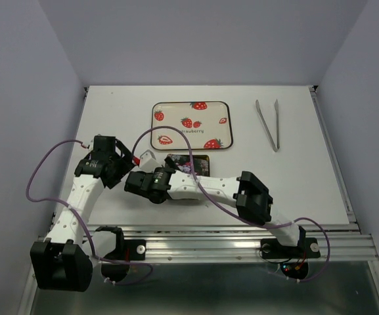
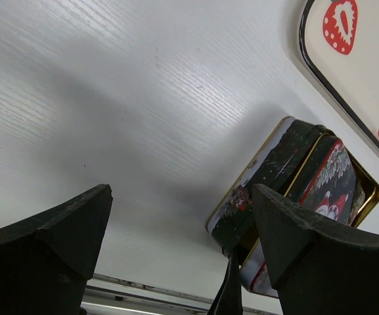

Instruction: Pack the cookies

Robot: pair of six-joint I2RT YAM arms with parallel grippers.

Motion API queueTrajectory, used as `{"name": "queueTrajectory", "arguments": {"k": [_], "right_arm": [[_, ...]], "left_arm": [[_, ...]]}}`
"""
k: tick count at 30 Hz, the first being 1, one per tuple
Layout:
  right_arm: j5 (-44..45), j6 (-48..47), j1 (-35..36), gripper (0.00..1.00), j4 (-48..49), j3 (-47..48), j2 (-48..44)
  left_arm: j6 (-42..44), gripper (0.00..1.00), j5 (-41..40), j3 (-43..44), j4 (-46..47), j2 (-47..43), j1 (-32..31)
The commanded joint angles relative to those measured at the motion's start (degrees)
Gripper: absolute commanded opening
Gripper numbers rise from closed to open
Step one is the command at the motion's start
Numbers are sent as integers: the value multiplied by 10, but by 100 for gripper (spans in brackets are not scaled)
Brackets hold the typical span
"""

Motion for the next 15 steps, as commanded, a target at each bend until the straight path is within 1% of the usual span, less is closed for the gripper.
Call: {"name": "queueTrajectory", "arguments": {"k": [1,4,8,9,11,13,14,15], "right_arm": [[-28,21,4,100,2,71,0],[-51,30,4,100,-6,90,-1],[-73,42,-1,100,-4,96,-13],[-91,46,-1,100,-1,98,-20],[-116,49,-6,100,4,106,-28],[-145,74,-31,100,-1,122,-44],[-161,100,-42,100,2,117,-55],[-195,116,-69,100,6,96,-68]], "left_arm": [[12,99,11,21,-6,6,-1],[14,99,7,35,-6,15,-1],[13,99,13,30,0,23,-1],[11,99,39,28,1,24,-1],[11,99,52,26,3,26,-1],[20,99,76,34,-3,31,-2],[20,99,84,38,-6,34,-2],[23,99,111,45,-7,40,-2]]}}
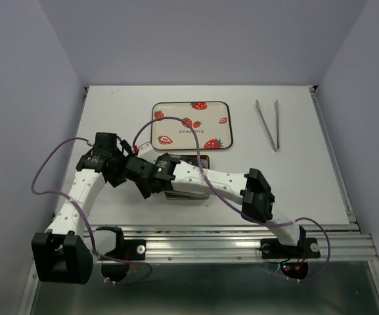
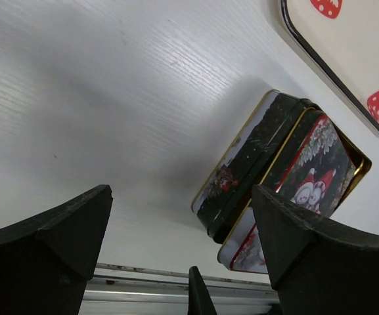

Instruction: Pack the cookies

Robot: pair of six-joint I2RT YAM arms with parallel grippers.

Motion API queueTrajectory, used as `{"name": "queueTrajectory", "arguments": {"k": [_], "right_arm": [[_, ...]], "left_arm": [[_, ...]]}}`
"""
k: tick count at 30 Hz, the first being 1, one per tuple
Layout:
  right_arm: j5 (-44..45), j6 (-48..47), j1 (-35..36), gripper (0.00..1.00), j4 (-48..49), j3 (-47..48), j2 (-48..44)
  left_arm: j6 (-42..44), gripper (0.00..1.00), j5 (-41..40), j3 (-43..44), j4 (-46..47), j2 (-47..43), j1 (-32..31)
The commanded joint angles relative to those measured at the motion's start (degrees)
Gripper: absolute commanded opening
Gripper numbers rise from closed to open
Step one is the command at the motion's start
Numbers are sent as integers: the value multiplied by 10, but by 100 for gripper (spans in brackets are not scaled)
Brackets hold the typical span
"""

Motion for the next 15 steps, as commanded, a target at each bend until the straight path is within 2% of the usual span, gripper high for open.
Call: {"name": "queueTrajectory", "arguments": {"k": [1,4,9,13,15], "right_arm": [[-99,82,-73,100,15,-9,-99],[-136,135,-113,100,26,-76,-148],[-169,187,-166,100,27,-172,-245],[-226,231,-212,100,17,-285,-298],[-251,234,-236,99,19,-309,-315]], "left_arm": [[24,99,74,39,-2,13,-3],[32,99,89,79,-3,23,-12],[35,99,150,81,39,53,-30],[35,99,129,96,41,87,-106],[28,99,140,85,57,90,-111]]}}
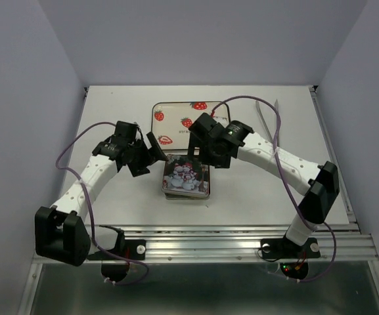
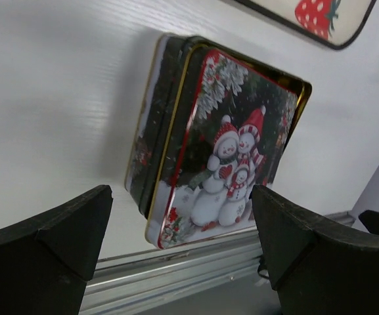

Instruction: Pack the cookies

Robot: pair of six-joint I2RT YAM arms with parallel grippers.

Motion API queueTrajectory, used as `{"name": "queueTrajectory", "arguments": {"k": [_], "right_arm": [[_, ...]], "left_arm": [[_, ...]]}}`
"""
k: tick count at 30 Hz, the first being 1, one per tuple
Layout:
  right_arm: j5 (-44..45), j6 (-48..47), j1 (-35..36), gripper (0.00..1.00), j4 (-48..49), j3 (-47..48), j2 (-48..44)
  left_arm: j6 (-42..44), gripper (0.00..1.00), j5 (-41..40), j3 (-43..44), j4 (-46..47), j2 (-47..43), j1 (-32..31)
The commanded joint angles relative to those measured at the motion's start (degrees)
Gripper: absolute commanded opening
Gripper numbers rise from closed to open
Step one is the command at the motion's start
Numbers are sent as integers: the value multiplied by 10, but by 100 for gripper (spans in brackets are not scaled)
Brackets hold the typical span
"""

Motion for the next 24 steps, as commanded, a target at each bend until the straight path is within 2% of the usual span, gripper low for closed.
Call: {"name": "queueTrajectory", "arguments": {"k": [1,6,10,15,17,18,21,24], "right_arm": [[-103,46,-34,99,-3,-65,-22],[-145,49,-40,99,-9,-98,-22],[-186,46,-50,98,36,-131,-7],[-195,37,-62,94,71,-139,9],[-193,31,-68,93,79,-147,11],[-193,31,-75,93,90,-152,10],[-210,40,-80,93,118,-178,8],[-216,33,-85,93,129,-186,9]], "left_arm": [[-5,99,34,2,30,5,-27],[-11,99,36,-37,45,4,-35],[-14,99,33,-60,54,10,-37],[-22,83,33,-83,72,11,-39],[-25,79,33,-88,76,10,-39],[-30,74,35,-90,82,9,-39],[-40,65,39,-100,90,7,-41],[-45,65,42,-110,94,4,-43]]}}
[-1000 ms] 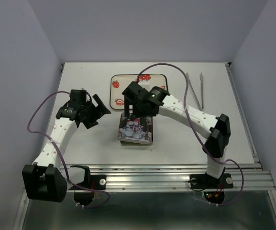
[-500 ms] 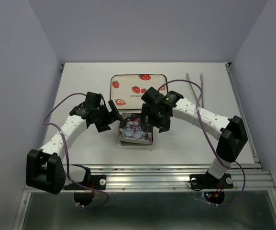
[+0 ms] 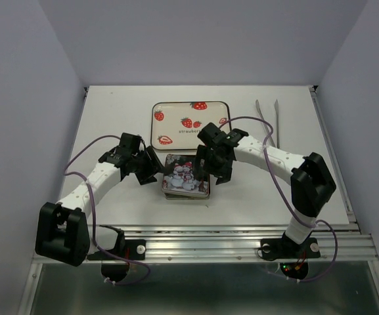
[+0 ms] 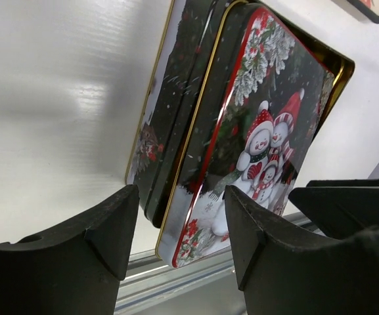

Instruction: Pack the cookies

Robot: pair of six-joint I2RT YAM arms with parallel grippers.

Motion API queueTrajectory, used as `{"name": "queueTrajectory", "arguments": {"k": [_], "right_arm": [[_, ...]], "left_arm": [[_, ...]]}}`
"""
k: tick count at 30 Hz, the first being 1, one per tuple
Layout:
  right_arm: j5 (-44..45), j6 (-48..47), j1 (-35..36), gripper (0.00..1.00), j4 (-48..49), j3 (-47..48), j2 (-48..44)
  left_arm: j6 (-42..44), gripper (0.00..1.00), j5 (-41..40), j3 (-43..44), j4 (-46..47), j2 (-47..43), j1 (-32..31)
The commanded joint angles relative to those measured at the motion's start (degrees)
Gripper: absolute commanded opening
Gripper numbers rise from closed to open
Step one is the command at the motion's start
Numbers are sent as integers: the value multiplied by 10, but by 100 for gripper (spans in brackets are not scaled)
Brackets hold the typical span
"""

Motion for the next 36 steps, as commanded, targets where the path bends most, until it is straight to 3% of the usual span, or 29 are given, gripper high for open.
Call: {"name": "queueTrajectory", "arguments": {"k": [1,11,22,36], "right_arm": [[-16,-4,-8,93,41,-8,-4],[-41,5,-8,93,82,-21,-1],[-63,12,-8,92,108,-32,2],[-63,18,-8,92,124,-27,-2]], "left_arm": [[-9,65,9,-15,17,-12,-5],[1,64,11,-23,12,-5,-6],[2,50,12,-29,13,-3,-5],[3,45,20,-43,14,-5,-7]]}}
